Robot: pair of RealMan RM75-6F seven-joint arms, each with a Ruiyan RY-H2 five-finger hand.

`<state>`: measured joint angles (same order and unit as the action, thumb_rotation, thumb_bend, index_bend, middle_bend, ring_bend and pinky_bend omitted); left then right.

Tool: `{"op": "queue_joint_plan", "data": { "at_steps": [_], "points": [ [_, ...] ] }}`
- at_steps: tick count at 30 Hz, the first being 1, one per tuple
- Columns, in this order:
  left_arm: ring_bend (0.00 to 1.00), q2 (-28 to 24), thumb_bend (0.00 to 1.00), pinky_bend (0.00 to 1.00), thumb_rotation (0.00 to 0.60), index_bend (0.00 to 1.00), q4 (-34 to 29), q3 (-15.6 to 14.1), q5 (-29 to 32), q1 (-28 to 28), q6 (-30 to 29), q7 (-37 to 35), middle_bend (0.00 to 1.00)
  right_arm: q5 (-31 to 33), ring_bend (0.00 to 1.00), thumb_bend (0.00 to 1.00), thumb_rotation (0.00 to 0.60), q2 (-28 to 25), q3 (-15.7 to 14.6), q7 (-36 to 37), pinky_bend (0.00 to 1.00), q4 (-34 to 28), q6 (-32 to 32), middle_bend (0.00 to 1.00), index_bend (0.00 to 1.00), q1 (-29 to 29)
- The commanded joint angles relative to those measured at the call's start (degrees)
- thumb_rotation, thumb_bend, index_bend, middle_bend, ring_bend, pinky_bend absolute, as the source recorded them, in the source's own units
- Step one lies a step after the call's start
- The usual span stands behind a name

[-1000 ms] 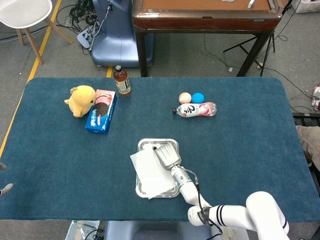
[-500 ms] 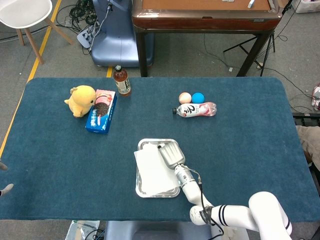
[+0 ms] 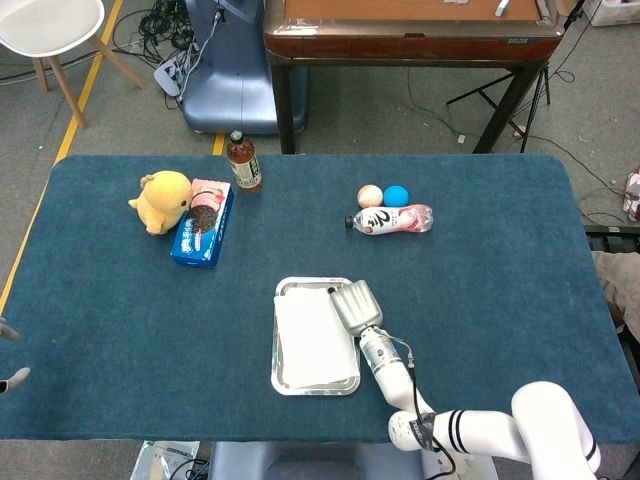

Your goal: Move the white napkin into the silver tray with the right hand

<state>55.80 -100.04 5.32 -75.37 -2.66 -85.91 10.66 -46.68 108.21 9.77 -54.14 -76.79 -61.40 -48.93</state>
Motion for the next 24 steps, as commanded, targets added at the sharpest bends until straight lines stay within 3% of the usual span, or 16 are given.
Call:
{"op": "queue_joint_plan", "data": {
  "at_steps": [1, 24],
  "points": [
    [0.22, 0.12, 0.04, 0.41, 0.6, 0.46, 0.08, -0.06, 0.0, -0.05, 0.1, 0.14, 0.32, -0.15, 1.0, 1.0, 0.6, -0.62, 0.0, -0.07, 1.0, -1.0, -0.56, 1.0, 0.31, 0.23],
    [0.22, -0.29, 0.04, 0.41, 0.6, 0.46, -0.21, 0.15, -0.1, 0.2, -0.57, -0.39, 0.32, -2.28, 1.0, 1.0, 0.6, 2.54, -0.41, 3.37, 1.0, 1.09, 1.47, 1.0, 0.31, -0.32]
  ]
}}
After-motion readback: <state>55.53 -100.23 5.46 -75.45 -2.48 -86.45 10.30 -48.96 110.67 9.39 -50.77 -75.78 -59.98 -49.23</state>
